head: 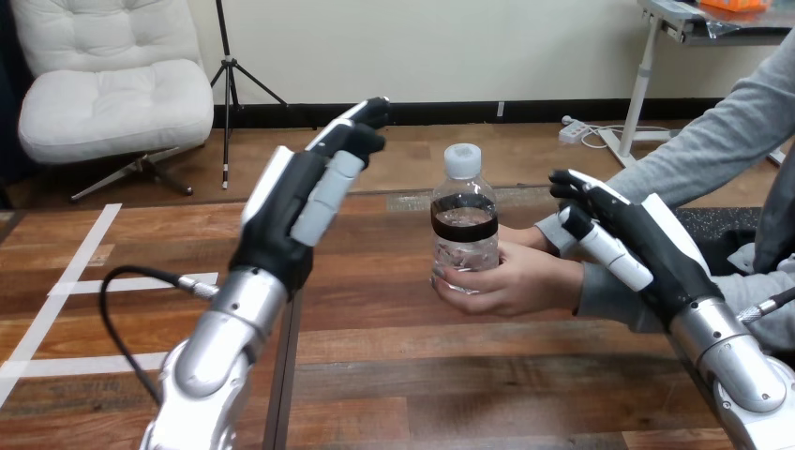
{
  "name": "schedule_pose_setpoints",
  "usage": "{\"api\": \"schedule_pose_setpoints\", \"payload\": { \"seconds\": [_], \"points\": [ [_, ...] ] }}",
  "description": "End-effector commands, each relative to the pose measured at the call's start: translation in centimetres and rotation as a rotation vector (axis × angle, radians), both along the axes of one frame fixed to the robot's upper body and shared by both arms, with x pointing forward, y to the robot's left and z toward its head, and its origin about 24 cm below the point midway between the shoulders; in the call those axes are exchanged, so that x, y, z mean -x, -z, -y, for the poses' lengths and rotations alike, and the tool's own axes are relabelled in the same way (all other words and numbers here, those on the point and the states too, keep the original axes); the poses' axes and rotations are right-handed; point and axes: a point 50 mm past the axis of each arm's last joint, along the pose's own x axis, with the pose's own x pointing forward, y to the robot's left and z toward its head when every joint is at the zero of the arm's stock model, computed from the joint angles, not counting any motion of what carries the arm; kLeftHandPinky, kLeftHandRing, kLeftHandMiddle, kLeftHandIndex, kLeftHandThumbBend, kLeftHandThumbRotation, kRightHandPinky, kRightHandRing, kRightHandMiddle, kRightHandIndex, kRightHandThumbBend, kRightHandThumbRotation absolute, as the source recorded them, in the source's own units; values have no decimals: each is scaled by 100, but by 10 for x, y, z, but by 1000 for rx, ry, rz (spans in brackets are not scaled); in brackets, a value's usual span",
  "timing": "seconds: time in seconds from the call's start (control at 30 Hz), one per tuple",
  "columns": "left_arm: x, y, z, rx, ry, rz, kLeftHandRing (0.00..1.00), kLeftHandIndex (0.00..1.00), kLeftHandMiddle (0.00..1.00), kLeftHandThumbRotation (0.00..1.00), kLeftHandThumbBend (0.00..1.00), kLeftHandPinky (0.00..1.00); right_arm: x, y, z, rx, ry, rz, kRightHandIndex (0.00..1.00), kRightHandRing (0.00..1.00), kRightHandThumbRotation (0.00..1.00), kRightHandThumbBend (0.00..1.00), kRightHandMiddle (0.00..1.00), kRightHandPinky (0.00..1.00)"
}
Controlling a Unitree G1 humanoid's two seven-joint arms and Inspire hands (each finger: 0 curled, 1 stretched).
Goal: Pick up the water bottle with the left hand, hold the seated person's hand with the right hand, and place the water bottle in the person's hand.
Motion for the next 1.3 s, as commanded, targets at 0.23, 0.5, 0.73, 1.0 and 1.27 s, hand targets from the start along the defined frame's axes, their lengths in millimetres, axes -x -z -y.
{"api": "schedule_pose_setpoints", "payload": {
  "seconds": [0.23, 0.5, 0.73, 1.0, 1.27],
  "points": [
    [16, -24, -11, 48, -12, 103, 89, 87, 91, 100, 91, 93, 1, -32, -12, -211, -51, 140, 92, 91, 100, 99, 91, 90],
    [28, -23, -14, 150, -40, 90, 89, 88, 91, 97, 91, 95, 12, -37, -22, -339, -99, 139, 95, 95, 100, 100, 94, 95],
    [38, -21, -17, 187, -51, 81, 90, 91, 91, 95, 92, 96, 23, -40, -32, -432, -100, 145, 96, 97, 100, 100, 95, 99],
    [52, -16, -20, 204, -48, 73, 90, 91, 91, 95, 90, 95, 39, -41, -48, -527, -109, 129, 97, 99, 100, 100, 96, 100],
    [62, -9, -22, 209, -48, 58, 88, 87, 89, 94, 88, 91, 50, -42, -58, -567, -107, 118, 97, 100, 100, 100, 97, 100]
  ]
}}
